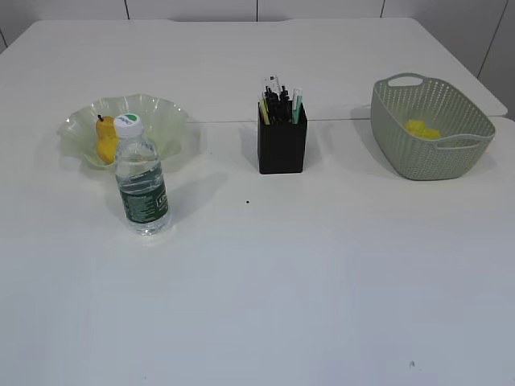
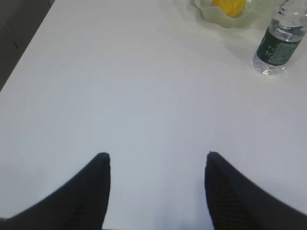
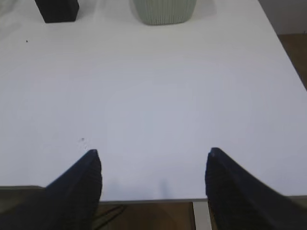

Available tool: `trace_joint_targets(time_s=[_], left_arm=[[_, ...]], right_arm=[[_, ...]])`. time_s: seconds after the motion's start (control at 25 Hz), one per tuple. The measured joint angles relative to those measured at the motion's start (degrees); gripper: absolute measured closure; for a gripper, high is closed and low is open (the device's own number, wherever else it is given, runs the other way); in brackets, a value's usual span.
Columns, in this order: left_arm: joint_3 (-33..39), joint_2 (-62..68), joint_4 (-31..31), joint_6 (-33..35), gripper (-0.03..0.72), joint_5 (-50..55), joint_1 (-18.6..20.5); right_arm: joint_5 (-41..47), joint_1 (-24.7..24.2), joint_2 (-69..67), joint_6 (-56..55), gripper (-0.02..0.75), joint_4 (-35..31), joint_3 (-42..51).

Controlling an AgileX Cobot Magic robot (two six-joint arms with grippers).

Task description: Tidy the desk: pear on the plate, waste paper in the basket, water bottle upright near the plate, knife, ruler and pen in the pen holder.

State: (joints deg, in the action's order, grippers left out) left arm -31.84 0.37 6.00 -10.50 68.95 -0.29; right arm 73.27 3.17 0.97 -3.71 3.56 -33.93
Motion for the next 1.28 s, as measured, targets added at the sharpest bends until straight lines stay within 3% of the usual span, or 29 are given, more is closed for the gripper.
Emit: trace_joint_targets(time_s=[0.32, 0.72, 1.28], left_arm=[[1.1, 0.0, -0.2, 1.1, 0.235, -3.1, 0.0], [1.7, 0.0, -0.6, 1.2, 0.142, -4.9, 0.0], [1.7, 0.0, -3.0, 2.5, 0.137, -4.9, 0.0]], right_arm=[[-3.4, 0.0, 0.1, 0.0, 0.235, 0.1, 3.1], [-6.0, 0.0, 0.1, 0.0, 0.235, 1.9, 4.3], [-6.9, 0.0, 0.1, 0.0, 0.235, 2.0, 4.9]])
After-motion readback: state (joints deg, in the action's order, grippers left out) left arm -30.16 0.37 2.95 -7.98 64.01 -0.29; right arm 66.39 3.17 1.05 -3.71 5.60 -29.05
